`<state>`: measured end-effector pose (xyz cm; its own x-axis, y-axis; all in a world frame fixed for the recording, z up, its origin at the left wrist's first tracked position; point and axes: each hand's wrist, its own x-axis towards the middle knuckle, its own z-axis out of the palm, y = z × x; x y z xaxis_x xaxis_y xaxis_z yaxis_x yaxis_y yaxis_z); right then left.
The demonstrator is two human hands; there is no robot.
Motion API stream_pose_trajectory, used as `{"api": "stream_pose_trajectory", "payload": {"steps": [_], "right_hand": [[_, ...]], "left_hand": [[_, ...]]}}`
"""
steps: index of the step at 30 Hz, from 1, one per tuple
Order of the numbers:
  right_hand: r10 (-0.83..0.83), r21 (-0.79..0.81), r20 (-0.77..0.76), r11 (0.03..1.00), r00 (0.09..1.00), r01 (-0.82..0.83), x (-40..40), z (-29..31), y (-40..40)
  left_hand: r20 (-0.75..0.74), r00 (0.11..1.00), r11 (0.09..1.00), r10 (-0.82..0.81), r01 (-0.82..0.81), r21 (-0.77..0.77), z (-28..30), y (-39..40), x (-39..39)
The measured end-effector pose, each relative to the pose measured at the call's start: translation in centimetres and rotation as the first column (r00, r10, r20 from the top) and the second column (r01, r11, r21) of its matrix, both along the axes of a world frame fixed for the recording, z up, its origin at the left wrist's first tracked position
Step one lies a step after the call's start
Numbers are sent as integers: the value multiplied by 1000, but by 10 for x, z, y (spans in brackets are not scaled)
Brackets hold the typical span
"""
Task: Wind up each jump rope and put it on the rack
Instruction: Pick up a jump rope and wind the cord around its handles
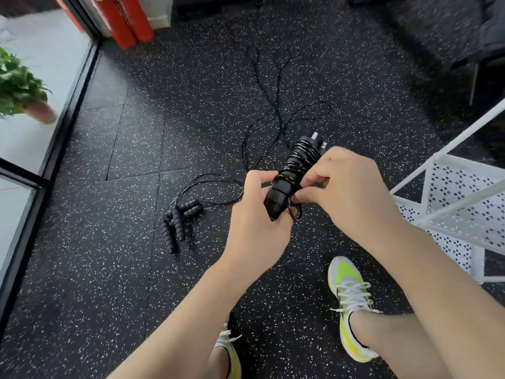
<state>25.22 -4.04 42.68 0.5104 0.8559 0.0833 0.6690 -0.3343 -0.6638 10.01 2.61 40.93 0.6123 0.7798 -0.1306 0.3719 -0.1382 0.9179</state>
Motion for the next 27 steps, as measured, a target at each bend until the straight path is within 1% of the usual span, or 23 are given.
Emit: {"api": "stream_pose_trajectory", "payload": {"steps": [5, 9, 12, 15, 18, 23, 25, 27], "right_hand": [[59, 114, 49, 991, 997, -65, 3, -6, -2], [57, 178, 22, 982, 998, -60, 0, -12, 0], [29, 169, -88, 986, 996, -14, -3, -11, 2], [-5, 160, -110, 987, 994, 22, -6, -9, 3], [21, 140, -145, 990, 989, -1, -6, -2, 1], [-3, 98, -329, 995, 944, 37, -6, 10, -3], [-37, 86, -338, 994, 941, 70, -8, 10, -3], [-53, 80, -317, 993, 947, 83, -11, 10, -2]], "left_hand": [[-12, 1000, 1000, 10, -10, 3, 1, 5, 0], [-4, 1000, 1000, 15, -15, -10, 2, 8, -1], [-5, 1000, 1000, 15, -15, 14, 1, 8, -2], [6, 1000, 1000, 7, -7, 26, 0, 7, -3], [9, 1000, 1000, -8, 8, 14, 2, 8, -5], [-6, 997, 997, -75, 74, -22, 8, 18, -10], [-35, 996, 996, -81, 80, -39, 9, 19, -9], [-77, 992, 995, -104, 102, -20, 9, 21, -8]]}}
